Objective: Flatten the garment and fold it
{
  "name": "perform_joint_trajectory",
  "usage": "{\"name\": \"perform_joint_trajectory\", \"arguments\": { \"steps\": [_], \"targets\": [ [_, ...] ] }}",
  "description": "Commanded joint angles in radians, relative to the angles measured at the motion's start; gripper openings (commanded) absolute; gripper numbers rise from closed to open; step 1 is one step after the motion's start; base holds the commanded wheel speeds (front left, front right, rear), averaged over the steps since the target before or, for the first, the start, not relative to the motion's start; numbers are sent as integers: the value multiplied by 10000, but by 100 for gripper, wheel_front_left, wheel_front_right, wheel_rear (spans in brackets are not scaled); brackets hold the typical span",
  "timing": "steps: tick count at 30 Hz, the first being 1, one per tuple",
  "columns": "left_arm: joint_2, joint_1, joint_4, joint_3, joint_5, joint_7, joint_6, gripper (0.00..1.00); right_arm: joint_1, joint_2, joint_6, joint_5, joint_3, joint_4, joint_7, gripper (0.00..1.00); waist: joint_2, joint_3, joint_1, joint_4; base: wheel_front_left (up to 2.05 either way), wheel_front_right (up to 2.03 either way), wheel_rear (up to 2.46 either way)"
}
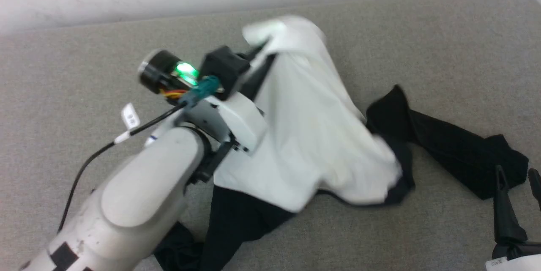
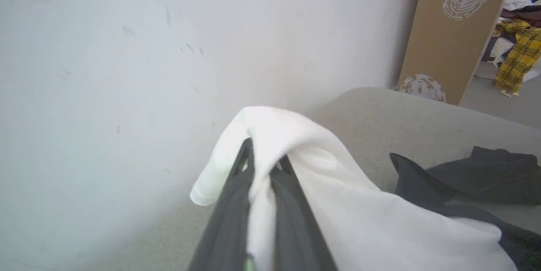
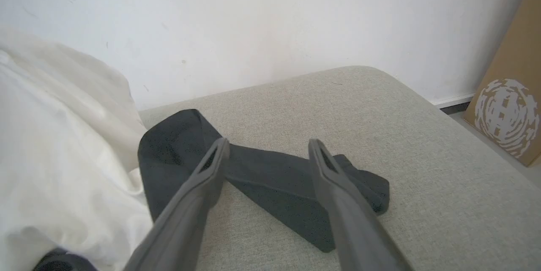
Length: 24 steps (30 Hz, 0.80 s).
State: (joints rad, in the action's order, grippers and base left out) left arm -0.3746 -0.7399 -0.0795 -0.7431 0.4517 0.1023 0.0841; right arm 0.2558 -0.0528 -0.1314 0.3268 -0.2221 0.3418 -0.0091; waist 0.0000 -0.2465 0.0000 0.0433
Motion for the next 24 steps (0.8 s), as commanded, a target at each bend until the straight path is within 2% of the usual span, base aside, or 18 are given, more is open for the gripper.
{"name": "perform_joint_trajectory", "arguments": {
  "steps": [1,3,5,6,7,8,12,16,20,24],
  "targets": [
    [-92,-26,58,74,-156,-129,150,0,51,26,7,60,8,-1,10,100,0,272,0,-84,0,0,0],
    [-428,-20,117,235,-804,-612,696,0,94,26,7,65,53,34,19,100,0,269,0,-51,0,0,0],
    [-558,347,-169,194,-1035,-795,1029,0,103,26,7,53,137,74,40,100,0,227,0,-5,0,0,0],
    [-577,596,-422,134,-968,-752,1061,19,106,26,7,34,177,84,67,100,0,192,0,24,0,0,0],
    [-582,812,-687,68,-889,-736,1046,48,100,26,7,7,208,89,101,100,0,135,0,51,0,0,0],
    [-530,1035,-983,43,-714,-702,1020,100,82,26,7,-13,233,96,128,100,0,77,0,69,0,0,0],
    [-158,1607,-2023,136,-14,-833,919,100,-7,26,7,-112,322,144,250,100,0,-132,0,98,0,0,0],
    [186,1691,-2504,273,347,-1266,802,100,-17,26,7,-195,277,192,349,100,0,-180,0,-44,0,0,0],
    [262,1601,-2343,526,589,-1539,802,100,29,26,7,-229,276,179,439,100,0,68,0,-274,0,0,0],
    [-34,1696,-1581,669,808,-1013,922,100,118,26,7,-198,355,120,500,100,0,401,0,-519,0,0,0]
  ]
}}
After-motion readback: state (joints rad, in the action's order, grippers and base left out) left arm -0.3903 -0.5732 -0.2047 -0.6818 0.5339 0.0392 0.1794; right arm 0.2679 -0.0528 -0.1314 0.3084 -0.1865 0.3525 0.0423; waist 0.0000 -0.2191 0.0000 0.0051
